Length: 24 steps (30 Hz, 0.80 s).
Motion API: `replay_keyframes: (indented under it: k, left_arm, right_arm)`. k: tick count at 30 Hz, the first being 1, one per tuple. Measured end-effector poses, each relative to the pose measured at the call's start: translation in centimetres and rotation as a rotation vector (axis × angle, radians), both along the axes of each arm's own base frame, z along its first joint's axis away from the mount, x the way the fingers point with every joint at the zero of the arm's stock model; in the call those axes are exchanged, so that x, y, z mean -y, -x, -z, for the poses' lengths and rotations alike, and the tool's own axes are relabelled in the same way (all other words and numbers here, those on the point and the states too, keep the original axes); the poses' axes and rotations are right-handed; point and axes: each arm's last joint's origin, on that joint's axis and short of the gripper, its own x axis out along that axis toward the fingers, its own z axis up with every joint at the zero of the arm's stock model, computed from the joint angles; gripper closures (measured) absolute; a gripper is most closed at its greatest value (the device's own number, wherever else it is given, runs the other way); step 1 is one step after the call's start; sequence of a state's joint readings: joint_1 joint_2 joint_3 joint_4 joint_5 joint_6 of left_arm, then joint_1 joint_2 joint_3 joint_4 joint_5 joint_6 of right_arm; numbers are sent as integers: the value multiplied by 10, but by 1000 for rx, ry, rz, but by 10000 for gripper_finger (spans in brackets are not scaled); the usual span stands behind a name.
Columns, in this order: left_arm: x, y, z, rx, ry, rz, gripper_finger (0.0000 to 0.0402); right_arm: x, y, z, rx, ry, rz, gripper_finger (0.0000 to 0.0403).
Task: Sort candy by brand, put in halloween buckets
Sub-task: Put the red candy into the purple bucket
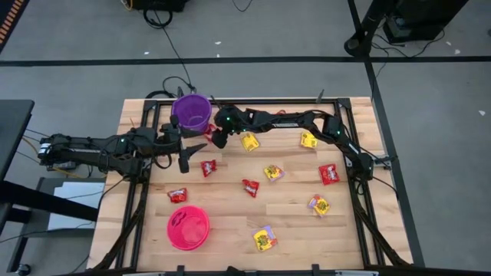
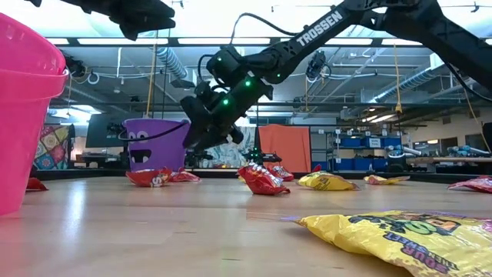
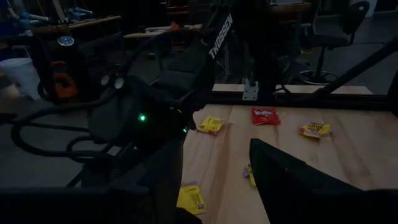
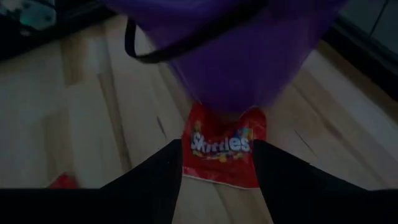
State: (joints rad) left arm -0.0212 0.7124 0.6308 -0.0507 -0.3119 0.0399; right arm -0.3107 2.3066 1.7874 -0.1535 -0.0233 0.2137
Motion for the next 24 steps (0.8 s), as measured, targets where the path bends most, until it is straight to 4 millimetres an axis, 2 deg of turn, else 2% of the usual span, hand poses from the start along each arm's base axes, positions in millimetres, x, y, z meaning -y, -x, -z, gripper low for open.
replay_keyframes:
  k: [4, 8, 13, 18, 20, 24]
  left_arm:
    - [0, 0, 0, 4, 0, 0, 208]
    - [0, 0, -1, 10, 1, 0, 208]
    - [0, 0, -1, 13, 22, 1, 208]
    - [0, 0, 0, 6, 23, 9, 208]
    - [0, 0, 1, -5, 22, 8, 208]
    - [0, 1, 8, -87, 12, 8, 208]
  right_arm:
    - [-1, -2, 6, -1, -13, 1, 197]
    - [-2, -11, 27, -19, -51, -13, 197]
    - [-4, -20, 14, -2, -16, -9, 197]
    - [-5, -19, 14, -51, -31, -21, 197]
    - [-11, -19, 9, -39, -57, -73, 197]
    - [-31, -17, -14, -35, -94, -198, 199]
